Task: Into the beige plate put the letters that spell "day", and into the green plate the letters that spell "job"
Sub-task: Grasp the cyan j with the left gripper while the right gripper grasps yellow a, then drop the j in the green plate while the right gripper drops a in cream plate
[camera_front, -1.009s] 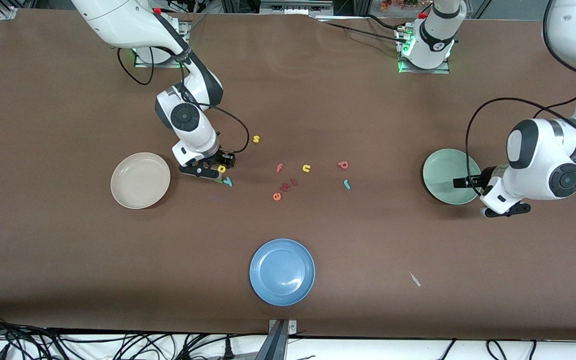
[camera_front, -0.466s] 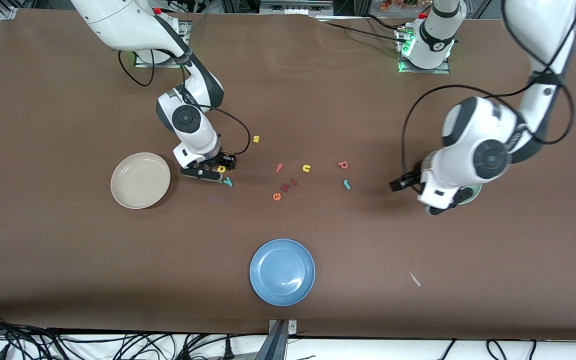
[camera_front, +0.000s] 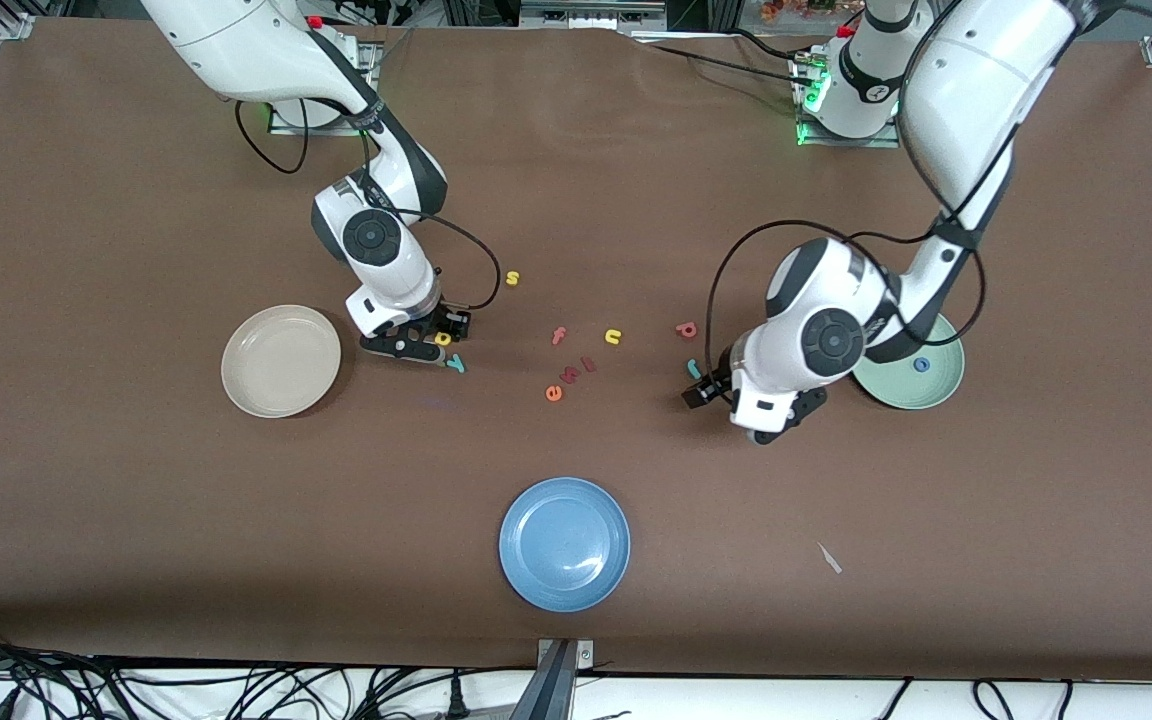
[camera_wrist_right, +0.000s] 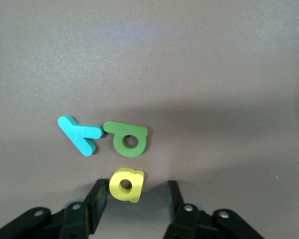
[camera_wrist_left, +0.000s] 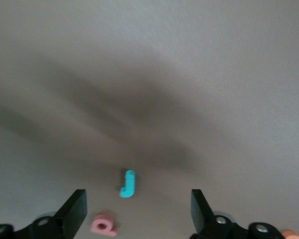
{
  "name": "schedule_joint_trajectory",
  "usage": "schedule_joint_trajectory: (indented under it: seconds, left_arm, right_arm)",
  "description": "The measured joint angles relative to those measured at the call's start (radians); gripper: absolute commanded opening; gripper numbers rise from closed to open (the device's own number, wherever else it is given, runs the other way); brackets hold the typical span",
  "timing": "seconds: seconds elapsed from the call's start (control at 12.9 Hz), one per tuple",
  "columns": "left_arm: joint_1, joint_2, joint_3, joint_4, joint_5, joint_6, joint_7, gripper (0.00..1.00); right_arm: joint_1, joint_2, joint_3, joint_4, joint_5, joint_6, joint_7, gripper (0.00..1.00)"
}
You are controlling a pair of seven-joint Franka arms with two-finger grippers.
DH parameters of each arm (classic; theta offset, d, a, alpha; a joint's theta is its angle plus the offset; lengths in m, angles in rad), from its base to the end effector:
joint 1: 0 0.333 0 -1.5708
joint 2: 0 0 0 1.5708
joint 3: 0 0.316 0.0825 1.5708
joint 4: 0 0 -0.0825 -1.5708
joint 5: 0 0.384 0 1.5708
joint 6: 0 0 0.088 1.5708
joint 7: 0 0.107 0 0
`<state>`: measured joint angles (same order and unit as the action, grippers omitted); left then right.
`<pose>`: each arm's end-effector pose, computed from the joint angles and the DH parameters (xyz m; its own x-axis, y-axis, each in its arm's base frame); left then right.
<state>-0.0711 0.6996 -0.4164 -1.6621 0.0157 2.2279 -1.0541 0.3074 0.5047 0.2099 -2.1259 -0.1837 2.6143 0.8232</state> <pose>0.6100 -0.2879 0.2220 0.7818 0.5674 -0.2585 0.5974 -0.8004 0.0497 0.4948 0.2881 0.1731 0.9852 -0.1714 -0.0052 -0.1714 -0.9852 -0.0072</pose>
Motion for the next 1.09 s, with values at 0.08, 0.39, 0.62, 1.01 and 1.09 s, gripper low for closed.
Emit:
schedule_joint_trajectory:
  seconds: [0.08,0.39,0.62,1.01,1.09]
  left_arm:
    - [-0.011,0.014,0.007,0.004,0.001,0.014,-0.001,0.84]
    - [-0.045,0.039,0.038,0.011,0.024,0.017,-0.001,0.68]
    - [-0.067,0.061,0.05,0.011,0.025,0.017,-0.002,0.64]
    - [-0.078,0.08,0.053,0.012,0.029,0.018,-0.004,0.48]
    - [-0.078,0.081,0.054,0.013,0.031,0.018,-0.007,0.34]
  right_arm:
    - [0.0,0.0,-0.001,0.0,0.0,0.0,0.0,0.46]
    - [0.0,-0.001,-0.006,0.005,-0.013,0.001,0.0,0.29]
    - [-0.001,-0.003,-0.007,0.006,-0.018,0.0,0.0,0.16]
    - [-0.012,-0.043,-0.02,0.022,-0.026,-0.059,-0.024,0.16]
    - [-0.025,-0.072,-0.021,0.023,-0.026,-0.1,-0.054,0.17]
